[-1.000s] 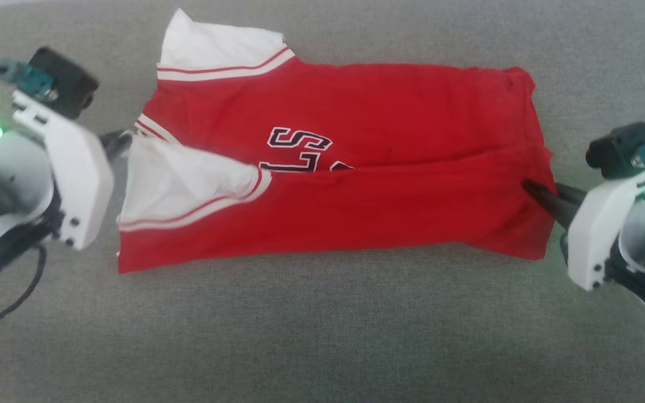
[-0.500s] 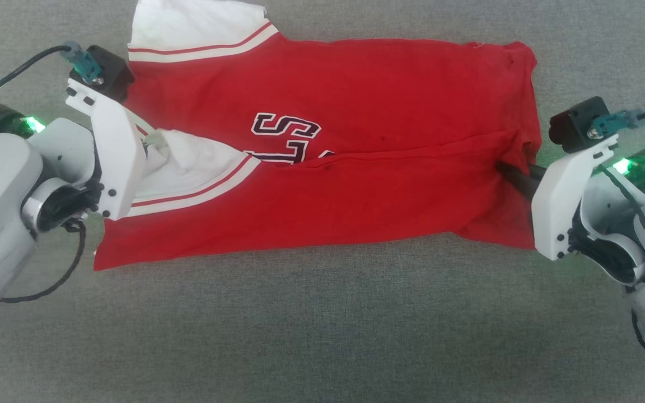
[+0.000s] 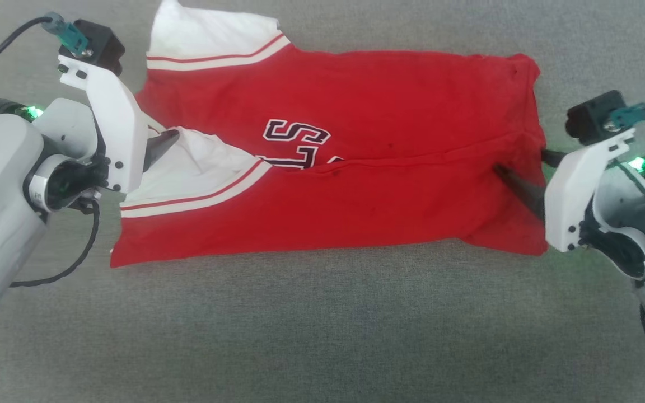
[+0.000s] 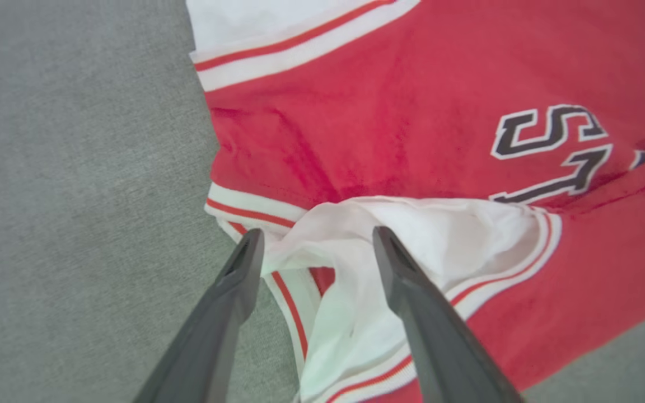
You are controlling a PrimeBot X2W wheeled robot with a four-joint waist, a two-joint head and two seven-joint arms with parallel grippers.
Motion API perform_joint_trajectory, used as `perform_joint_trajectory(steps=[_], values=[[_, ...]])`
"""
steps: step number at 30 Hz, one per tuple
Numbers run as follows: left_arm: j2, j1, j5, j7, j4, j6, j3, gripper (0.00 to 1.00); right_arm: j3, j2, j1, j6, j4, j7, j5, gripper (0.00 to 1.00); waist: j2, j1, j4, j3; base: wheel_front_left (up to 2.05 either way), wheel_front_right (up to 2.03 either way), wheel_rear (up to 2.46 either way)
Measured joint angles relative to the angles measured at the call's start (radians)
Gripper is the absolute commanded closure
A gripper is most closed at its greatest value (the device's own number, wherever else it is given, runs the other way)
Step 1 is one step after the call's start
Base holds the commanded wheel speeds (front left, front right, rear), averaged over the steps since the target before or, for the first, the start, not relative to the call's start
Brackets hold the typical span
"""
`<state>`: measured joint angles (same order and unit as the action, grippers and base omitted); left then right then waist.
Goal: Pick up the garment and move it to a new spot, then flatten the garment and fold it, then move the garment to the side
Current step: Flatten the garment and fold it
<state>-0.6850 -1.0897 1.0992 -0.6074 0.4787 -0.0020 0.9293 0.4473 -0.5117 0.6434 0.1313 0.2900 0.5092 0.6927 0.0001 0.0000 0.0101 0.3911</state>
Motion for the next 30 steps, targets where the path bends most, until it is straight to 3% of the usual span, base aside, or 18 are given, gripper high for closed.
perform_joint_trajectory(steps=[10, 19, 25, 30], values=[[-0.086, 0.07, 0.056, -0.05, -0.188, 0.128, -0.035, 0.0, -0.204, 0.04, -0.079, 0.0, -0.108, -0.191, -0.13, 0.0, 0.0, 0.0, 0.021, -0.05, 0.0, 0.0, 0.0], [-0.191, 0.201, 0.091, -0.087, -0.384, 0.237, -0.03, 0.0, -0.407, 0.175, -0.189, 0.0, -0.258, -0.346, -0.306, 0.0, 0.0, 0.0, -0.001, -0.058, 0.0, 0.0, 0.0], [-0.249, 0.274, 0.119, -0.094, -0.475, 0.298, -0.031, 0.0, -0.516, 0.267, -0.259, -0.001, -0.353, -0.359, -0.374, 0.0, 0.0, 0.0, -0.017, -0.044, 0.0, 0.0, 0.0], [-0.266, 0.319, 0.142, -0.075, -0.463, 0.321, -0.039, 0.0, -0.552, 0.321, -0.315, 0.0, -0.413, -0.341, -0.397, 0.0, 0.0, 0.0, -0.032, -0.029, 0.0, 0.0, 0.0]])
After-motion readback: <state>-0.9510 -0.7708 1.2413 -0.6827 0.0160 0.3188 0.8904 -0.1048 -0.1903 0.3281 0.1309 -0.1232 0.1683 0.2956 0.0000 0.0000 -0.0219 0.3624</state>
